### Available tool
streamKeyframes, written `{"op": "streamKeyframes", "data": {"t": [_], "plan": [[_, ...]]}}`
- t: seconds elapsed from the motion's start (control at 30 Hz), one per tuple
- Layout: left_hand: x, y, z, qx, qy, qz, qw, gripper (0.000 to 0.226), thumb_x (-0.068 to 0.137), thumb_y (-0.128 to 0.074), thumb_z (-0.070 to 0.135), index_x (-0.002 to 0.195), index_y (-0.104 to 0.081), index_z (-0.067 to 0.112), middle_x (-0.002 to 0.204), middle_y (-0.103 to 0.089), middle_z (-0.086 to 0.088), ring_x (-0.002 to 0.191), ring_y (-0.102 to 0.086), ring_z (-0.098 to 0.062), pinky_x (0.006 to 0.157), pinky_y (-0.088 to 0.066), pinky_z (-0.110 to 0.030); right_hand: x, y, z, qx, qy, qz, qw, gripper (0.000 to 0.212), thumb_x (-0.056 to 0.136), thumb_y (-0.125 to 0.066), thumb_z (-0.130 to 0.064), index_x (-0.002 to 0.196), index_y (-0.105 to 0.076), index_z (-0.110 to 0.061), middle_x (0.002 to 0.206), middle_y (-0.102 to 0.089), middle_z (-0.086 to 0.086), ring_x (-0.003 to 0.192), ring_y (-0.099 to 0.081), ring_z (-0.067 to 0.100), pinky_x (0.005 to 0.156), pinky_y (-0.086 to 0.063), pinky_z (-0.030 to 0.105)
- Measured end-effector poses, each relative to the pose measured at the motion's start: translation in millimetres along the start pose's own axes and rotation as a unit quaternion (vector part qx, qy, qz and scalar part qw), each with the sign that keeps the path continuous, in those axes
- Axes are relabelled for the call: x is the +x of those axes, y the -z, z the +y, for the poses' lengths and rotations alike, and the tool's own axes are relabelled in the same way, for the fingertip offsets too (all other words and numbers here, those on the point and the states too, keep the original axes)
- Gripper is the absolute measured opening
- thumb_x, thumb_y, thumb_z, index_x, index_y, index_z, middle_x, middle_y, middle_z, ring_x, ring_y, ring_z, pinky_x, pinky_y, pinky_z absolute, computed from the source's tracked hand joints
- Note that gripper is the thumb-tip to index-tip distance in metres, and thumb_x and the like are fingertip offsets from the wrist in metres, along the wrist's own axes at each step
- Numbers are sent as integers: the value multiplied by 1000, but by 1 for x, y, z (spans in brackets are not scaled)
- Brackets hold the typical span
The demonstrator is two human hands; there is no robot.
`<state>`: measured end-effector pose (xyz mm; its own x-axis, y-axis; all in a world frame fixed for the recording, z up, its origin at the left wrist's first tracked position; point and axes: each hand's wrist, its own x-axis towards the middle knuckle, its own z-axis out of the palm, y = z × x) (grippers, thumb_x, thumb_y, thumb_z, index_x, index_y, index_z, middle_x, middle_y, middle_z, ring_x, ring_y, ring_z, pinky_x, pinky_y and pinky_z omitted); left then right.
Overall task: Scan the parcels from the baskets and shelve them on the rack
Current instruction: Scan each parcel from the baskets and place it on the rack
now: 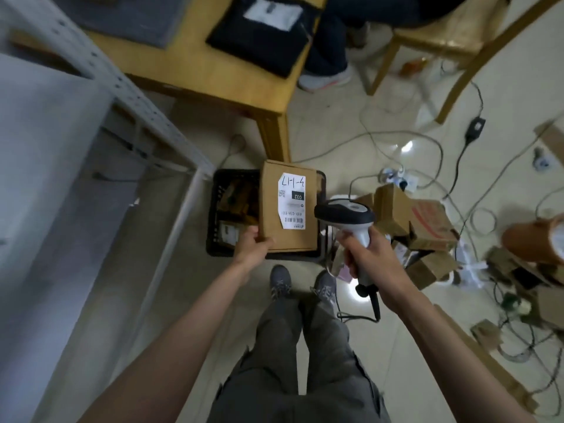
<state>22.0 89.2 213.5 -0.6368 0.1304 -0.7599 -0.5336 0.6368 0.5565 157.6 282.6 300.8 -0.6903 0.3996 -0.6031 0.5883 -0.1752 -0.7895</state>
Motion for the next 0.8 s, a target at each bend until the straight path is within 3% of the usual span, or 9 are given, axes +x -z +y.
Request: {"op": "streamKeyframes", "data": {"t": [0.23,0.4,0.53,0.7,0.8], "plan": [[-73,82,3,-121,-7,75,990,34,98,-64,12,130,-52,6,128,-63,-13,118,-60,-27,107,-48,-43,-32,-48,-80,-60,68,-113,989,18,101,-60,-29,111,-58,-14,63,-62,2,57,-52,27,54,-47,36],[-112,111,-7,-230,-6,129,965,33,100,-60,9,130,-49,3,120,-59,-11,108,-57,-20,80,-53,-23,-40,-82,-117,-121,113,-190,968,14,102,-58,-26,109,-58,-14,64,-61,6,50,-51,20,50,-47,31],[-138,123,-23,-287,-11,181,940,25,100,-61,11,123,-52,7,120,-62,-9,110,-60,-22,96,-52,-32,-44,-104,-130,-160,134,-246,946,16,101,-59,-23,105,-58,-7,59,-59,3,44,-48,16,48,-44,29],[-165,117,-50,-345,-6,244,906,36,97,-64,13,130,-51,5,125,-63,-10,105,-61,-20,81,-51,-26,-59,-110,-129,-181,140,-314,922,15,100,-62,-27,106,-60,-14,60,-58,4,45,-49,13,45,-44,25],[-177,105,-63,-375,2,260,890,45,95,-67,13,135,-49,3,126,-64,-10,109,-63,-22,92,-53,-33,-66,-106,-125,-206,139,-322,913,16,99,-63,-28,99,-61,-12,57,-58,2,43,-48,14,42,-42,24]]}}
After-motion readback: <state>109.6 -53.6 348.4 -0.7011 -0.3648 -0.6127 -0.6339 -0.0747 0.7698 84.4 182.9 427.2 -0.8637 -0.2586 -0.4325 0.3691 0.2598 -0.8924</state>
